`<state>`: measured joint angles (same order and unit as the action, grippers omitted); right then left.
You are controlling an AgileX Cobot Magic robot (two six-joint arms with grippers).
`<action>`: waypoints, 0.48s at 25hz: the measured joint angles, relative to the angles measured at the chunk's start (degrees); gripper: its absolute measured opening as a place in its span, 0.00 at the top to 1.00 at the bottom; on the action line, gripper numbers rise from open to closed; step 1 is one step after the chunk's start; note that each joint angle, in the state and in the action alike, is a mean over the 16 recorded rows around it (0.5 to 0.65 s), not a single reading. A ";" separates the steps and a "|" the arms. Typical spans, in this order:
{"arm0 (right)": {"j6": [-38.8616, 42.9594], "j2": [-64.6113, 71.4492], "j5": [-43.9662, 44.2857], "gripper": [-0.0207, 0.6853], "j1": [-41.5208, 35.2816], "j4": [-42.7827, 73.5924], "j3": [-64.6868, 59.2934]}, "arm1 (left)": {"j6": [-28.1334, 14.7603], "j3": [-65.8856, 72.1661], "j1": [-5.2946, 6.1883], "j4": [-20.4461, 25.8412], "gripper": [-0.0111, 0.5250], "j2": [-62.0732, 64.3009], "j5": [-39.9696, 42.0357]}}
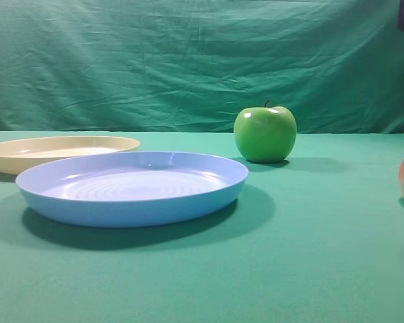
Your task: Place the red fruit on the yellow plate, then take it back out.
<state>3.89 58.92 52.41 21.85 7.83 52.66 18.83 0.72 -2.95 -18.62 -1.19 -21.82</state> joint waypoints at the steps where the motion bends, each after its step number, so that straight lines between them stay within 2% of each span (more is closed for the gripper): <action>1: -0.03 -1.96 0.71 0.88 0.00 -0.09 0.01 | 0.00 0.00 0.00 0.00 0.98 0.00 0.00; 5: -0.62 -9.74 2.76 0.96 0.00 -0.86 -0.07 | 0.00 0.00 0.00 0.00 0.98 0.00 0.00; 12: -3.38 -22.81 3.97 0.97 0.00 -4.37 -2.22 | 0.00 0.00 0.00 0.00 0.98 0.00 0.00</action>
<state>0.50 36.11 56.38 21.85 3.47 50.45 18.83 0.72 -2.95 -18.62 -1.19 -21.82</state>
